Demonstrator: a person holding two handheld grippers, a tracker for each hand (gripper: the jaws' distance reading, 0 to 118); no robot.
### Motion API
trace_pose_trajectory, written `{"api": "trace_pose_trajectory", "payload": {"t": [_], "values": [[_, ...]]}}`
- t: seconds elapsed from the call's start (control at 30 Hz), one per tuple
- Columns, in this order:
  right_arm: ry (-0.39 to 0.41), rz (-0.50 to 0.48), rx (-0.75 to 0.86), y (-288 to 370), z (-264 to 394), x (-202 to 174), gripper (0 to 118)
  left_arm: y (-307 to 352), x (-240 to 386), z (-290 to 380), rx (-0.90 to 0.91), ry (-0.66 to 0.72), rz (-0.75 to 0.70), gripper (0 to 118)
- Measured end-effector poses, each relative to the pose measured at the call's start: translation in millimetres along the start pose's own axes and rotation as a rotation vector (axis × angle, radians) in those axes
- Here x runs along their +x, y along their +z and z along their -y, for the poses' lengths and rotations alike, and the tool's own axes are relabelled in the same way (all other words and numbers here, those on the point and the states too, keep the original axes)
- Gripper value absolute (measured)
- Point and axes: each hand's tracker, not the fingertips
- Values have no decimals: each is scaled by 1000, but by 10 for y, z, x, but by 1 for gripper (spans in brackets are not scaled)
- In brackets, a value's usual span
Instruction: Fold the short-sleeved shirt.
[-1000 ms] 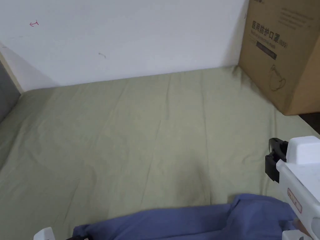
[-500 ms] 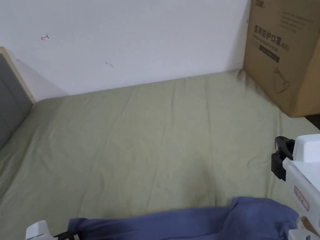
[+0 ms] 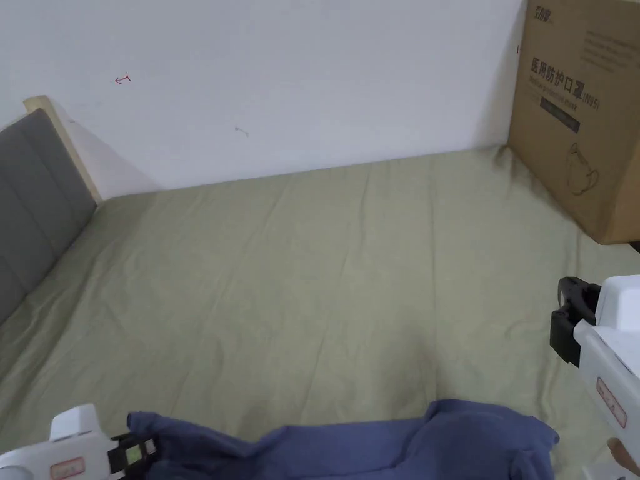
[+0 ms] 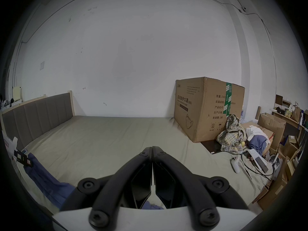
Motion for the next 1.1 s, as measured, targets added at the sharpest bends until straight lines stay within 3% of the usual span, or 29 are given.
{"api": "trace_pose_trajectory", "payload": {"t": [0.27,0.5,0.67,0.73,0.77,0.8,0.87,0.9,1.1], "values": [[-1,10,12,60,-31,155,0,-397,1123,55,-104,-62,199,3],[4,37,9,106,-2,278,0,-1160,1810,490,-249,-174,152,3],[10,50,-6,105,37,332,0,-1621,1954,817,-358,-235,78,4],[2,53,-8,109,53,352,0,-1669,1975,852,-351,-244,79,15],[0,56,-10,110,58,359,0,-1614,2000,846,-345,-243,76,30],[0,58,-11,111,64,365,0,-1567,2012,816,-333,-236,79,48],[-1,58,-14,109,73,371,0,-1468,2024,757,-326,-192,191,95],[-2,57,-16,107,75,376,0,-1402,2033,723,-316,-166,216,107],[-6,64,-8,156,61,390,0,-855,1942,513,-55,-203,187,111]]}}
